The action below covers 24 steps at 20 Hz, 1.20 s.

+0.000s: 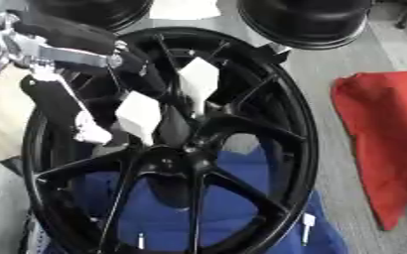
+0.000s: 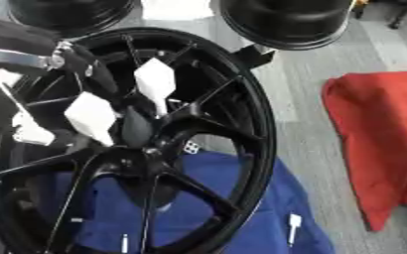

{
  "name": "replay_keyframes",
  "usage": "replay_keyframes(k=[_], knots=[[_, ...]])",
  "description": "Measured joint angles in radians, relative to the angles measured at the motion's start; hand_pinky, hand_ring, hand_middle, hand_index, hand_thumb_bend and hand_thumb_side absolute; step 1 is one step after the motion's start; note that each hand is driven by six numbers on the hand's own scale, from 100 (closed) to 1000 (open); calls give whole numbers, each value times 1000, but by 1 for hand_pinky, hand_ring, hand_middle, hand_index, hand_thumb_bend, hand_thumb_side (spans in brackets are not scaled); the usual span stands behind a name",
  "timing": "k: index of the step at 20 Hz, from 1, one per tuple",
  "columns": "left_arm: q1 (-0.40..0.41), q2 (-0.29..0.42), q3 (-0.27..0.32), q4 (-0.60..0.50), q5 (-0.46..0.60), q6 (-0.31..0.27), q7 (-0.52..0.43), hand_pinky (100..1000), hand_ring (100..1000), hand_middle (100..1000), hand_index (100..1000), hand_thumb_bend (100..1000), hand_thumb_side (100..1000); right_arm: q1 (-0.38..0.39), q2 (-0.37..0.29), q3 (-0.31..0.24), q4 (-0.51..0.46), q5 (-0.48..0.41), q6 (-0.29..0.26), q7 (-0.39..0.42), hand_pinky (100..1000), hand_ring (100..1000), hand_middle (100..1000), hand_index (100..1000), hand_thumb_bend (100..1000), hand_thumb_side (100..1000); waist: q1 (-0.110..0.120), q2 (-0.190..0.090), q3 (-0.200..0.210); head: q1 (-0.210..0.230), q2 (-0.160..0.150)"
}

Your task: Pull the pin out of the wheel hub.

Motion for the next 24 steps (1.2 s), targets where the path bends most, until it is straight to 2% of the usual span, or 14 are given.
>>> replay_keyframes(k=[3,7,10,13,14,15,16,20,24], knots=[[-2,-8,-6,9,-5,-1,5,876,894,783,887,263,387,0,0,0,0,0,-1,-2,531,648,593,647,246,365,0,3,-3,2,0],[-7,-11,-9,12,3,1,6,859,860,710,847,246,376,0,1,-1,0,-1,-3,-12,531,649,594,647,251,367,1,4,-3,4,0],[-8,-11,-14,12,4,3,1,831,783,593,772,235,291,0,4,-2,0,-1,-5,-19,532,650,595,647,254,368,3,4,-3,5,0],[-8,-11,-15,11,-4,2,-2,809,733,541,729,228,251,0,7,-4,0,-1,-7,-25,532,651,595,647,256,370,4,4,-3,6,0],[-8,-11,-15,11,-7,1,-3,794,705,514,695,162,211,0,7,-5,0,-1,-8,-26,532,651,595,647,259,369,4,4,-3,7,0],[-8,-11,-15,12,-8,0,-4,789,692,499,675,121,189,0,7,-5,0,-1,-9,-28,532,651,595,648,259,369,5,4,-4,8,0],[-8,-11,-15,12,-8,0,-4,777,664,467,633,100,126,0,7,-5,0,-1,-9,-30,532,651,596,648,262,369,5,4,-4,9,0],[-7,-17,-15,13,18,20,10,710,574,360,485,100,199,1,8,-5,0,-2,-9,-36,531,651,596,649,264,370,5,4,-4,10,0],[-8,-19,-12,11,71,58,43,688,537,317,360,100,217,5,8,-5,0,-4,-10,-40,532,652,597,649,266,372,6,4,-4,11,0]])
